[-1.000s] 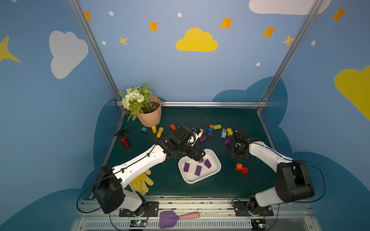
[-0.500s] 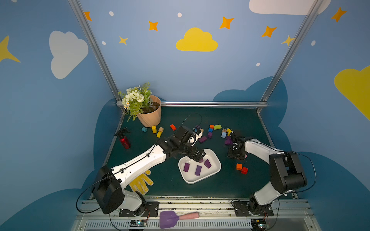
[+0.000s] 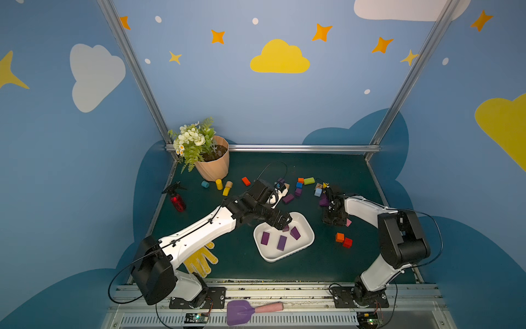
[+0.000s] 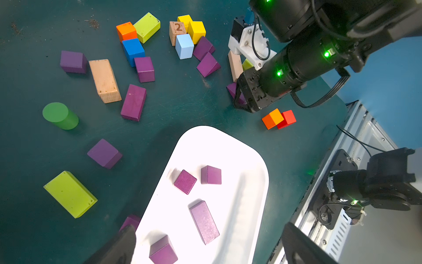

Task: Pick purple bricks into the storage bin
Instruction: Pick up the building block from the center of the board.

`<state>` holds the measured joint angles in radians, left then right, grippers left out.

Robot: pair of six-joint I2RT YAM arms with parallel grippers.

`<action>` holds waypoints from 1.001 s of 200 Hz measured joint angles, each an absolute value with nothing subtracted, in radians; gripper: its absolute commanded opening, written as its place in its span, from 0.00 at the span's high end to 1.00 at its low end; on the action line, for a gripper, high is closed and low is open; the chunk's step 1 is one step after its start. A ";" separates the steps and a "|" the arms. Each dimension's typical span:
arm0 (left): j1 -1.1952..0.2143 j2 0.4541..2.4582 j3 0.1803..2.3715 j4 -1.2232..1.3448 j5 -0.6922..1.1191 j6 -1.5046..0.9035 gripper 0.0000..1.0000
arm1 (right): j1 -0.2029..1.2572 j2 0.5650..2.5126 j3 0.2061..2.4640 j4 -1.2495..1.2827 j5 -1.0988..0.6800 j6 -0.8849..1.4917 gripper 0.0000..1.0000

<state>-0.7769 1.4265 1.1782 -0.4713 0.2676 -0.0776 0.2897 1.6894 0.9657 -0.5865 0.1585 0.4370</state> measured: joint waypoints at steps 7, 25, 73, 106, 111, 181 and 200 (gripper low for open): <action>-0.777 1.427 1.178 -0.471 0.267 -0.078 0.00 | 0.290 1.692 0.969 -0.587 0.159 0.437 0.61; -0.777 1.427 1.178 -0.472 0.263 -0.078 0.00 | 0.290 1.697 0.974 -0.586 0.160 0.437 0.63; -0.778 1.427 1.178 -0.472 0.258 -0.077 0.00 | 0.290 1.702 0.982 -0.588 0.165 0.437 0.71; -0.778 1.427 1.178 -0.472 0.255 -0.078 0.00 | 0.298 1.702 0.982 -0.592 0.171 0.437 0.73; -0.778 1.427 1.178 -0.473 0.254 -0.078 0.00 | 0.299 1.702 0.982 -0.594 0.174 0.437 0.73; -0.777 1.420 1.178 -0.475 0.234 -0.080 0.00 | 0.352 1.636 0.990 -0.657 0.210 0.441 0.74; -0.773 1.408 1.178 -0.474 0.232 -0.086 0.00 | 0.371 1.602 0.999 -0.674 0.221 0.445 0.74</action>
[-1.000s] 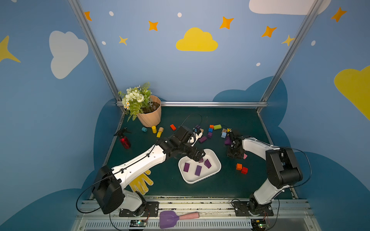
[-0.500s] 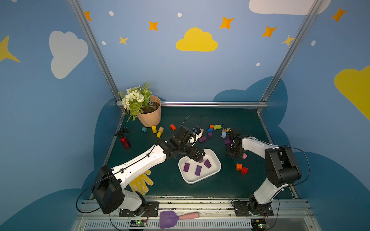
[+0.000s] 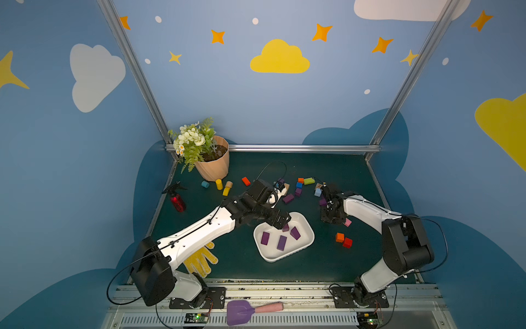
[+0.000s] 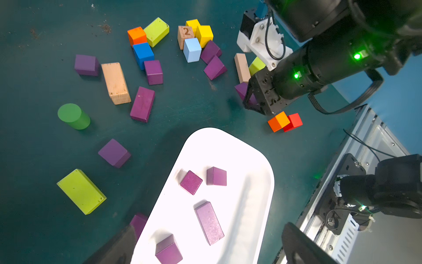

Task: Pick purple bricks into the storage bin
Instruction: Pick up the building block from the center of the board, then place the building block in the storage box.

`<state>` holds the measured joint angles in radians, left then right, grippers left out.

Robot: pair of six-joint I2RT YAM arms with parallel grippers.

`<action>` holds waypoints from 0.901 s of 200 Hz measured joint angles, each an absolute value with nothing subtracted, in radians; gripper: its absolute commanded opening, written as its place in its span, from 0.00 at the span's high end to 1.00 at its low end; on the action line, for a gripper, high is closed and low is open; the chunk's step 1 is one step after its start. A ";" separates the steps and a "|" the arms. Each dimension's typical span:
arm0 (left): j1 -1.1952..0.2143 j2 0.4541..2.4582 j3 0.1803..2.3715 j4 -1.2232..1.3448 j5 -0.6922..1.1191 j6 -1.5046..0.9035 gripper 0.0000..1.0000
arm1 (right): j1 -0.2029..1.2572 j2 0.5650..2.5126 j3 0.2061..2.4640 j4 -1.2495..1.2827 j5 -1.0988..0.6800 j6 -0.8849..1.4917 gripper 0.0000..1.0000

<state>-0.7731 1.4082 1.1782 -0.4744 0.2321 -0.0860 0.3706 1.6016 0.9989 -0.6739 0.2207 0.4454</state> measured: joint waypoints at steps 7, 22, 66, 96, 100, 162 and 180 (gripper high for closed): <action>-0.770 1.404 1.178 -0.474 0.231 -0.088 0.00 | 0.378 1.587 1.000 -0.679 0.224 0.448 0.74; -0.762 1.395 1.178 -0.472 0.230 -0.098 0.00 | 0.393 1.555 1.001 -0.691 0.228 0.451 0.74; -0.723 1.387 1.178 -0.465 0.226 -0.142 0.00 | 0.442 1.468 1.018 -0.735 0.238 0.466 0.74; -0.696 1.378 1.174 -0.448 0.227 -0.171 0.00 | 0.482 1.418 1.044 -0.756 0.244 0.471 0.73; -0.692 1.375 1.172 -0.445 0.227 -0.174 0.00 | 0.488 1.412 1.047 -0.758 0.244 0.471 0.73; -0.654 1.367 1.164 -0.430 0.226 -0.207 0.00 | 0.582 1.351 1.050 -0.775 0.246 0.479 0.73; -0.649 1.356 1.157 -0.427 0.209 -0.215 0.00 | 0.614 1.332 1.050 -0.772 0.243 0.487 0.73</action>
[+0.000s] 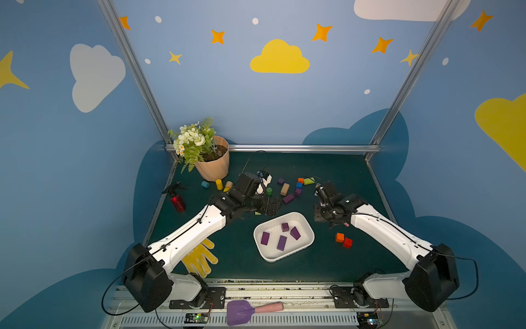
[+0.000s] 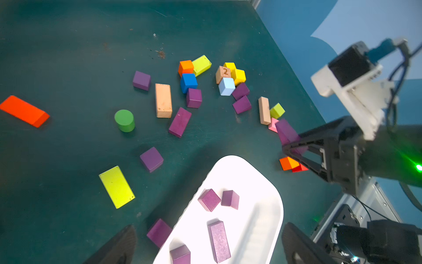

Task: Pick purple bricks into the storage bin
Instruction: Place the building block in the storage box.

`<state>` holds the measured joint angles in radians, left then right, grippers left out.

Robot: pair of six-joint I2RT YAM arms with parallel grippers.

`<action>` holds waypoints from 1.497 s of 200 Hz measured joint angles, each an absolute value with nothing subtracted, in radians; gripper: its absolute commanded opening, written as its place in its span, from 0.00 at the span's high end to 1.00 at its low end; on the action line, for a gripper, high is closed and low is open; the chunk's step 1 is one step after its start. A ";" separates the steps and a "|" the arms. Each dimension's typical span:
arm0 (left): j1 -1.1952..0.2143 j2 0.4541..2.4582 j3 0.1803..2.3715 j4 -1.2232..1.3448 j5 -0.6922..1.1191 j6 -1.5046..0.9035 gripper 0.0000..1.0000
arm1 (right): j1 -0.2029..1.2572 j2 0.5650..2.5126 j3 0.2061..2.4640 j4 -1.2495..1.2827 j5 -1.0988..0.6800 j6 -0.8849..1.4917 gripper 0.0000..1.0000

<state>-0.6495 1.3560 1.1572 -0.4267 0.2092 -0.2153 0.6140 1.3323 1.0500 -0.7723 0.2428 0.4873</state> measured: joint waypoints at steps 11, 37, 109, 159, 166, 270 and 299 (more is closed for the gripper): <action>-0.647 1.351 1.155 -0.426 0.199 -0.219 0.00 | 0.635 1.322 1.050 -0.767 0.242 0.493 0.73; -0.636 1.342 1.150 -0.420 0.177 -0.225 0.00 | 0.681 1.315 1.049 -0.753 0.236 0.501 0.73; -0.601 1.322 1.145 -0.398 0.149 -0.249 0.00 | 0.822 1.381 1.049 -0.729 0.227 0.520 0.73; -0.587 1.319 1.133 -0.392 0.145 -0.265 0.00 | 0.868 1.468 1.049 -0.709 0.227 0.520 0.73; -0.587 1.319 1.132 -0.392 0.145 -0.266 0.00 | 0.869 1.480 1.049 -0.707 0.227 0.520 0.73; -0.581 1.319 1.132 -0.392 0.145 -0.268 0.00 | 0.874 1.619 1.079 -0.699 0.247 0.519 0.71; -0.578 1.319 1.132 -0.392 0.144 -0.268 0.00 | 0.874 1.647 1.084 -0.696 0.252 0.519 0.71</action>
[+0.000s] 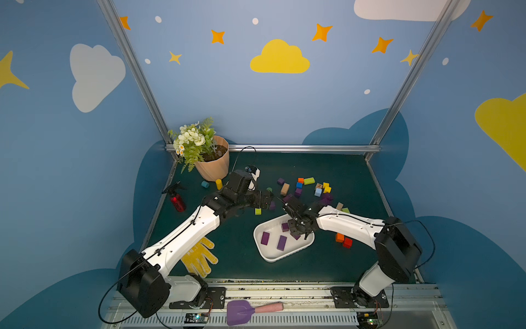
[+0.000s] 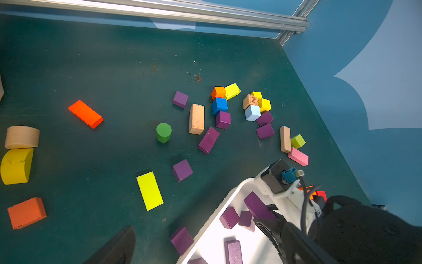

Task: Pick purple bricks into the storage bin
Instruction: Place the building block in the storage box.

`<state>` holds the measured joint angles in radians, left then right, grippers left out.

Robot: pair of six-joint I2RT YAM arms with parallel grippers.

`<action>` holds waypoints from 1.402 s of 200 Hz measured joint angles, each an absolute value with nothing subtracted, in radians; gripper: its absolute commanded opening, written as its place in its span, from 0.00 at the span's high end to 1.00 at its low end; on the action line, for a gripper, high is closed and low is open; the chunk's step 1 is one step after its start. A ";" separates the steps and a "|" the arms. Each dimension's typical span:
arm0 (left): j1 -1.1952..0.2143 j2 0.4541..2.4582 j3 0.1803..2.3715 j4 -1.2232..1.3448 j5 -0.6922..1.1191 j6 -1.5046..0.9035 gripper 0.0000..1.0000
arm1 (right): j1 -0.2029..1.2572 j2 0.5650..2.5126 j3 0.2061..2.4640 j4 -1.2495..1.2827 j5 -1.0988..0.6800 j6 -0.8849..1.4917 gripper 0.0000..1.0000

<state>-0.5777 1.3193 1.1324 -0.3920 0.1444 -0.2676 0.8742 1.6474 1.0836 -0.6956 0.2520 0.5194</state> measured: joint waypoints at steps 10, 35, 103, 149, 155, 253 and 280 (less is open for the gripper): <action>-0.577 1.319 1.132 -0.392 0.144 -0.268 0.00 | 0.874 1.656 1.084 -0.696 0.252 0.519 0.71; -0.574 1.320 1.132 -0.392 0.141 -0.268 0.00 | 0.874 1.676 1.084 -0.696 0.252 0.519 0.69; -0.570 1.320 1.132 -0.392 0.129 -0.268 0.00 | 0.874 1.692 1.110 -0.716 0.252 0.519 0.62; -0.569 1.320 1.132 -0.392 0.124 -0.268 0.00 | 0.874 1.674 1.131 -0.737 0.252 0.516 0.59; -0.569 1.320 1.132 -0.392 0.123 -0.268 0.00 | 0.874 1.669 1.133 -0.740 0.252 0.516 0.59; -0.569 1.320 1.132 -0.392 0.126 -0.266 0.00 | 0.807 1.506 1.161 -0.768 0.258 0.516 0.56; -0.575 1.320 1.132 -0.393 0.132 -0.249 0.00 | 0.730 1.441 1.141 -0.757 0.263 0.520 0.55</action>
<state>-0.5755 1.3205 1.1324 -0.3935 0.1322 -0.2493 0.7296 1.4406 1.1408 -0.7570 0.2630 0.5201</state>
